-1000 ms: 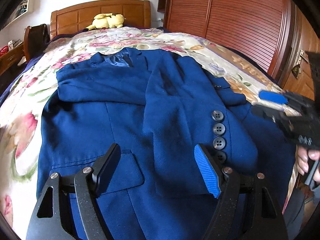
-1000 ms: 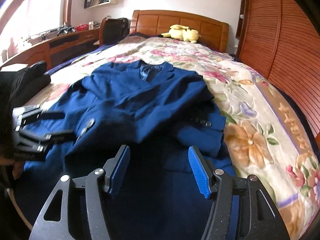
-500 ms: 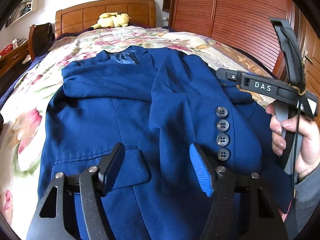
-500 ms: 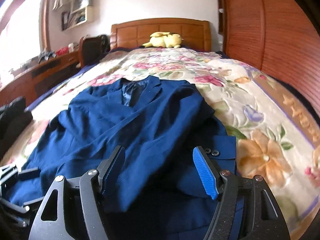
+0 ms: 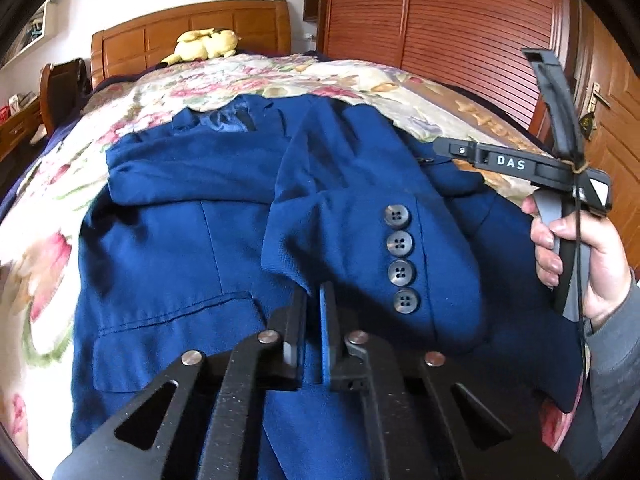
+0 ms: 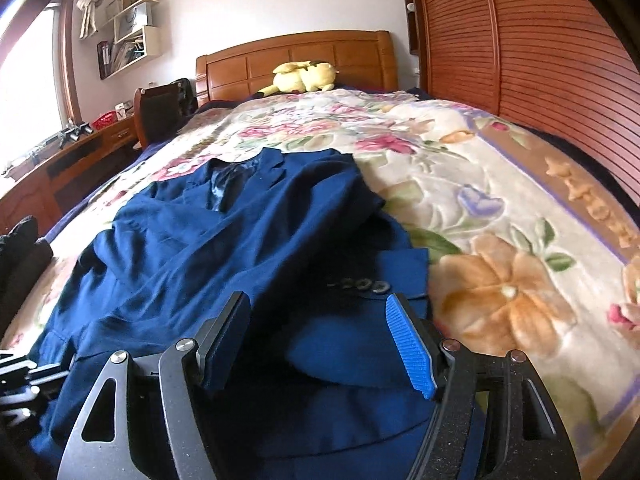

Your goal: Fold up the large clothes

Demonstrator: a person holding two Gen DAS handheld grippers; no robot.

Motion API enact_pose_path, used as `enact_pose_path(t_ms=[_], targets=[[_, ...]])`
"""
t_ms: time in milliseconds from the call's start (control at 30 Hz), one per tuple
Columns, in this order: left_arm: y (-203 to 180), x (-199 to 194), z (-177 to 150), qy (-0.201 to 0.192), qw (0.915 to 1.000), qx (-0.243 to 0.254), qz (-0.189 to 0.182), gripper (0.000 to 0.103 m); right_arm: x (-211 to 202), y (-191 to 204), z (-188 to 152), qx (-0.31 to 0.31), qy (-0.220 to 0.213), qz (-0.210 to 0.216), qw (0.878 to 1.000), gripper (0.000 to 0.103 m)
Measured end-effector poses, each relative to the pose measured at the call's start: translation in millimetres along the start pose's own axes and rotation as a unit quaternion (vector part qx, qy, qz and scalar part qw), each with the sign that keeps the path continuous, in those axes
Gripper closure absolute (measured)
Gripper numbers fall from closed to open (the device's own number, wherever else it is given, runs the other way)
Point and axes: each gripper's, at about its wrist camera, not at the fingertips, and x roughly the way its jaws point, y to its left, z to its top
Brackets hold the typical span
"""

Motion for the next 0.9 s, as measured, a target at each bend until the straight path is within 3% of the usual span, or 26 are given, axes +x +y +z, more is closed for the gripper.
enact_pose_path(t_ms=[200,467,633,800,900], targets=[[7,-27,21,-0.023,0.9993,0.018,0.022,0.099,-11,-5,1,-0.003,-0.007,0.000,1.000,0.031],[51,-59,56,-0.019,0.9929,0.046,0.108,0.099,-16,-9,1,-0.017,-0.009,0.005,1.000,0.031],[94,-50,72,-0.002,0.9874,0.019,0.157,0.099,-17,-10,2,-0.014,-0.010,0.008,1.000,0.031],[109,-47,57,-0.002,0.9866,-0.004,0.163,0.083,-20,-8,5,-0.018,-0.016,0.010,1.000,0.030],[114,-43,46,0.005,0.9889,-0.016,0.148,0.065,-21,-9,5,-0.022,-0.018,0.008,1.000,0.030]])
